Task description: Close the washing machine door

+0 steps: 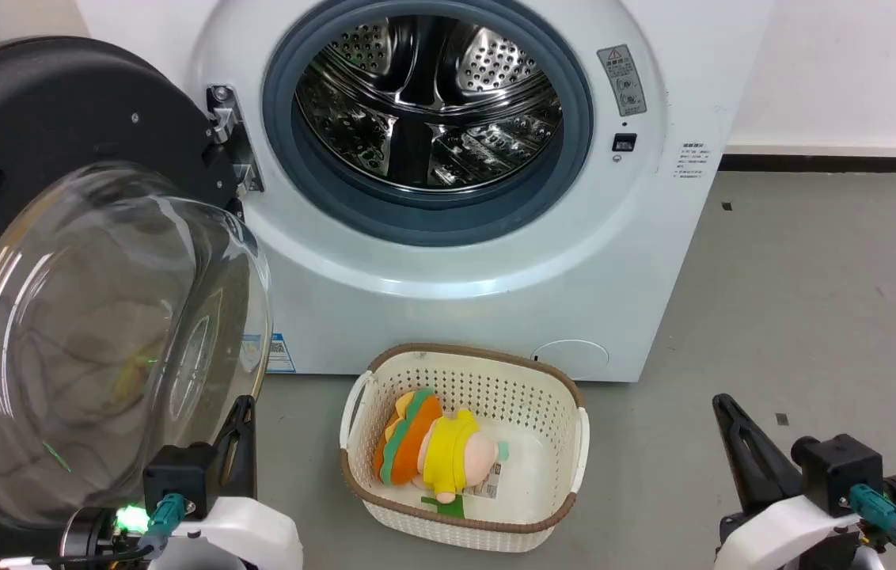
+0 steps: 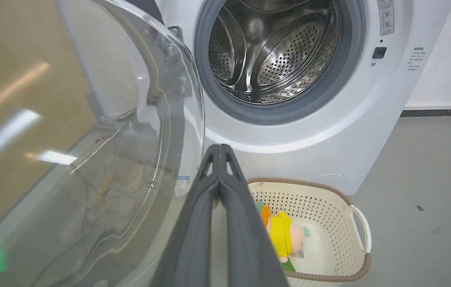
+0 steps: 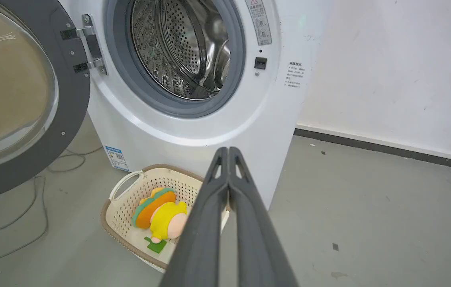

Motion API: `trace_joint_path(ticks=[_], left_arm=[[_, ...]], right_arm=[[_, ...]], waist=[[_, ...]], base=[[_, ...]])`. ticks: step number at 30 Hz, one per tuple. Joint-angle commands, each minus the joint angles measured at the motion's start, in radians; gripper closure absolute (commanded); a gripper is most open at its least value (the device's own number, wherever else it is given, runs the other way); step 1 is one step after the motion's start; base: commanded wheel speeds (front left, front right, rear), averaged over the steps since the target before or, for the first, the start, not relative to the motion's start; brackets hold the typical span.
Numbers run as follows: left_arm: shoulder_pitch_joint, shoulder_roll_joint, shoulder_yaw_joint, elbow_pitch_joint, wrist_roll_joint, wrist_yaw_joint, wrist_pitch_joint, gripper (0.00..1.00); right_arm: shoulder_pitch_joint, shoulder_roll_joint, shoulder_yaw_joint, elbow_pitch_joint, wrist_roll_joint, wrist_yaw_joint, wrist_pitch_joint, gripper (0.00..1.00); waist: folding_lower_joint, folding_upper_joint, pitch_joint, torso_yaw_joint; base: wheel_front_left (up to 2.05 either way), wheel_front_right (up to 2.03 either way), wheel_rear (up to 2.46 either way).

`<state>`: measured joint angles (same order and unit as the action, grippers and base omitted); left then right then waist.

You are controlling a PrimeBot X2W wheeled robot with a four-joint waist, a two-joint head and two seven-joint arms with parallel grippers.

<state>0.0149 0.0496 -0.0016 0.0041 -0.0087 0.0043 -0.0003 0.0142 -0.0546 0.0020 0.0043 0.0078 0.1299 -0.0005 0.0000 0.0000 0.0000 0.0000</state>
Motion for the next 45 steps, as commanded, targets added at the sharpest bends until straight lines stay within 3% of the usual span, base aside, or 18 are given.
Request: trace_joint_path(ticks=[1, 27, 28, 38, 40, 41, 45], left_arm=[[-0.015, 0.001, 0.002, -0.004, 0.009, -0.004, 0.000, 1.00], [-0.015, 0.001, 0.002, -0.004, 0.009, -0.004, 0.000, 1.00], [-0.015, 0.001, 0.002, -0.004, 0.009, -0.004, 0.000, 0.00], [-0.004, 0.000, -0.006, -0.001, -0.004, 0.017, -0.015, 0.00], [-0.006, 0.000, -0.008, -0.002, -0.004, 0.021, -0.019, 0.78], [-0.007, 0.000, -0.009, -0.003, -0.003, 0.023, -0.021, 1.00], [-0.013, 0.002, -0.011, -0.010, -0.002, 0.031, -0.029, 1.00]], right_arm=[[-0.014, 0.004, -0.002, -0.004, -0.008, 0.001, 0.000, 1.00], [-0.014, 0.004, -0.002, -0.004, -0.008, 0.001, 0.000, 1.00], [-0.014, 0.004, -0.002, -0.004, -0.008, 0.001, 0.000, 0.00], [-0.003, 0.000, -0.014, 0.003, 0.016, 0.000, -0.015, 0.00], [-0.004, 0.000, -0.018, 0.002, 0.020, 0.000, -0.019, 0.00], [-0.005, 0.000, -0.021, 0.002, 0.023, 0.000, -0.021, 0.00], [-0.008, 0.000, -0.029, 0.000, 0.033, 0.000, -0.029, 0.00]], waist=[[0.0000, 0.0000, 0.000, 0.000], [0.0000, 0.0000, 0.000, 0.000], [0.0000, 0.0000, 0.000, 0.000], [0.0000, 0.0000, 0.002, 0.000], [0.0000, 0.0000, 0.003, 0.000], [0.0000, 0.0000, 0.003, 0.000], [0.0000, 0.0000, 0.004, 0.001]], base=[[0.00, 0.00, 0.00], [0.00, 0.00, 0.00], [0.00, 0.00, 0.00], [0.00, 0.00, 0.00], [0.00, 0.00, 0.00], [0.00, 0.00, 0.00], [0.00, 0.00, 0.00]])
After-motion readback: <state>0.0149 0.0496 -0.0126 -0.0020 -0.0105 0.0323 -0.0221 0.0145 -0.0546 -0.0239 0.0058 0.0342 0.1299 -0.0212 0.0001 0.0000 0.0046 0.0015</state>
